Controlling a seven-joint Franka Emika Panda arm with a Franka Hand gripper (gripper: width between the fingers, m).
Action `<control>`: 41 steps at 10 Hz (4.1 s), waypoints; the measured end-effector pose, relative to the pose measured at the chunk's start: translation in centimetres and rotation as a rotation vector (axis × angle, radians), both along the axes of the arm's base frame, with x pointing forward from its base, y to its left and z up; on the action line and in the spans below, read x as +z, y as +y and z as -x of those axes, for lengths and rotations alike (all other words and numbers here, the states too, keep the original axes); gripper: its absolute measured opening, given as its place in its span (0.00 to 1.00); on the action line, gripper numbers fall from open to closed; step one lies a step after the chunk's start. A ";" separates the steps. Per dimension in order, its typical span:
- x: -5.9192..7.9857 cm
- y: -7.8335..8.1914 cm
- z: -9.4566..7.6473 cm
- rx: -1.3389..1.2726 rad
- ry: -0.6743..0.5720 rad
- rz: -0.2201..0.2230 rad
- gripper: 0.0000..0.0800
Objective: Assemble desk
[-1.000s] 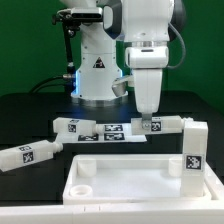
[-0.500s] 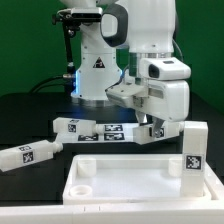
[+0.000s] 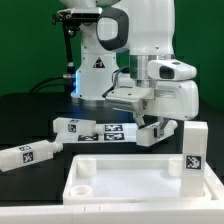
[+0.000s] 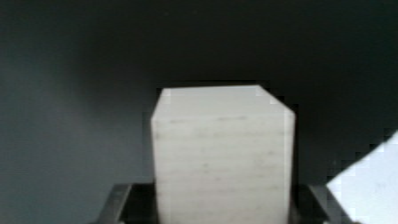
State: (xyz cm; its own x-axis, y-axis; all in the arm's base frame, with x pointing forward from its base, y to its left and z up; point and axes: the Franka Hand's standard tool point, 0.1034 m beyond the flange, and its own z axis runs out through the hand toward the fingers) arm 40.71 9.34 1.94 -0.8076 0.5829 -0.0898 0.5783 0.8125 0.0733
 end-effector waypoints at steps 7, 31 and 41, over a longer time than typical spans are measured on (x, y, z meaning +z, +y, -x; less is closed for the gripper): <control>0.0 -0.6 -0.7 0.136 -0.002 0.038 0.71; 3.4 1.0 -3.9 -2.209 0.012 -0.323 0.81; 3.1 -2.7 -4.7 -2.960 0.142 -0.267 0.81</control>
Offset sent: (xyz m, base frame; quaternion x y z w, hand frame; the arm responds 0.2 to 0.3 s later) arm 0.0000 0.0000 0.0000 0.0000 0.0000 0.0000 1.0000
